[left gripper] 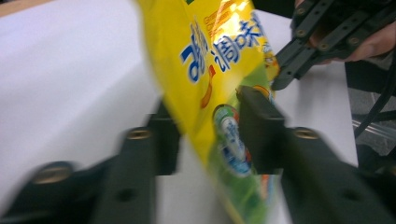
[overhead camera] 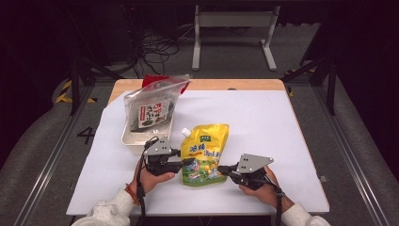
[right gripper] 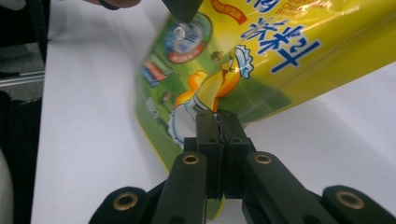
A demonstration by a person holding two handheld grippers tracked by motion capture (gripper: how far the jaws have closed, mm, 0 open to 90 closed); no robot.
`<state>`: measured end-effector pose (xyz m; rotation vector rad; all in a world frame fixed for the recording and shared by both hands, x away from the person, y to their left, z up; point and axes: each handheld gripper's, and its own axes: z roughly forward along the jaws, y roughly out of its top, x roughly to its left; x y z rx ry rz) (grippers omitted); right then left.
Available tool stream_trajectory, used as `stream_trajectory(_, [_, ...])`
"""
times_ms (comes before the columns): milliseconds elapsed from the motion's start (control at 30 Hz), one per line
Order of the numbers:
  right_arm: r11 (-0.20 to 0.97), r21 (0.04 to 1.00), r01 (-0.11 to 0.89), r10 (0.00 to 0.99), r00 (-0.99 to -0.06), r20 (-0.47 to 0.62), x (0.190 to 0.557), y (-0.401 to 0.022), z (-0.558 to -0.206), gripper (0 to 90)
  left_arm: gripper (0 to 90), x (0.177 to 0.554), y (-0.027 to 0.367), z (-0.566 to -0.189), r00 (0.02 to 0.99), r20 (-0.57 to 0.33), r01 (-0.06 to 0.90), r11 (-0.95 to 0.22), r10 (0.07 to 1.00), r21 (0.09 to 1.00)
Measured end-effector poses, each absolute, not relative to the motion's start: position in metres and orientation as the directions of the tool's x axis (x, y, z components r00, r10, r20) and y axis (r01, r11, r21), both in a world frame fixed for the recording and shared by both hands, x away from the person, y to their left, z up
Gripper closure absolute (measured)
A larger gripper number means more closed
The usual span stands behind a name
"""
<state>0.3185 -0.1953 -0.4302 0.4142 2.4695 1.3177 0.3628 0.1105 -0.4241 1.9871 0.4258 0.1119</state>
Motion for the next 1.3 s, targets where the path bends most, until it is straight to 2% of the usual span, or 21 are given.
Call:
stream_trajectory(67, [0.552, 0.828, 0.095, 0.380, -0.913, -0.148, 0.317, -0.193, -0.432, 88.8, 54.5, 0.364, 0.110, -0.424, 0.937, -0.117, 0.243, -0.374, 0.331, 0.895])
stream_trajectory(133, [0.543, 0.835, 0.093, 0.372, -0.918, -0.139, 0.317, -0.193, -0.432, 88.9, 45.4, 0.364, 0.109, -0.423, 0.935, -0.127, 0.247, -0.354, 0.330, 0.902])
stream_trajectory(267, [0.536, 0.840, 0.081, 0.365, -0.920, -0.143, 0.316, -0.191, -0.429, 88.8, 45.8, 0.366, 0.107, -0.417, 0.929, -0.141, 0.261, -0.335, 0.342, 0.905])
stream_trajectory(333, [0.536, 0.841, 0.080, 0.368, -0.918, -0.147, 0.315, -0.191, -0.429, 88.7, 49.2, 0.366, 0.108, -0.416, 0.925, -0.136, 0.260, -0.330, 0.353, 0.908])
stream_trajectory(400, [0.535, 0.841, 0.081, 0.378, -0.913, -0.152, 0.315, -0.190, -0.429, 88.1, 70.5, 0.365, 0.114, -0.414, 0.916, -0.130, 0.258, -0.312, 0.379, 0.914])
stream_trajectory(433, [0.531, 0.843, 0.087, 0.388, -0.909, -0.151, 0.315, -0.190, -0.430, 87.8, 77.5, 0.366, 0.116, -0.413, 0.917, -0.146, 0.268, -0.304, 0.371, 0.914])
stream_trajectory(467, [0.529, 0.844, 0.092, 0.397, -0.905, -0.150, 0.316, -0.190, -0.430, 87.8, 80.8, 0.366, 0.117, -0.413, 0.921, -0.158, 0.271, -0.294, 0.357, 0.917])
stream_trajectory(533, [0.509, 0.856, 0.092, 0.405, -0.903, -0.145, 0.316, -0.189, -0.428, 88.9, 84.4, 0.364, 0.117, -0.411, 0.922, -0.147, 0.262, -0.297, 0.358, 0.918])
stream_trajectory(700, [0.498, 0.862, 0.093, 0.426, -0.892, -0.150, 0.315, -0.189, -0.423, 87.0, 85.5, 0.363, 0.121, -0.408, 0.932, -0.153, 0.252, -0.284, 0.329, 0.925])
stream_trajectory(867, [0.486, 0.865, 0.127, 0.446, -0.887, -0.120, 0.312, -0.198, -0.415, 66.0, 85.6, 0.362, 0.120, -0.405, 0.941, -0.145, 0.236, -0.285, 0.307, 0.929])
stream_trajectory(1033, [0.492, 0.849, 0.194, 0.521, -0.847, -0.109, 0.309, -0.217, -0.416, 47.7, 85.8, 0.357, 0.120, -0.402, 0.949, -0.111, 0.196, -0.276, 0.294, 0.941])
stream_trajectory(1233, [0.491, 0.831, 0.261, 0.574, -0.815, -0.084, 0.306, -0.237, -0.421, 37.8, 86.6, 0.353, 0.118, -0.400, 0.955, -0.097, 0.178, -0.279, 0.282, 0.944])
stream_trajectory(1300, [0.485, 0.828, 0.282, 0.600, -0.796, -0.080, 0.304, -0.247, -0.424, 37.1, 86.6, 0.352, 0.118, -0.399, 0.954, -0.102, 0.182, -0.277, 0.281, 0.943])
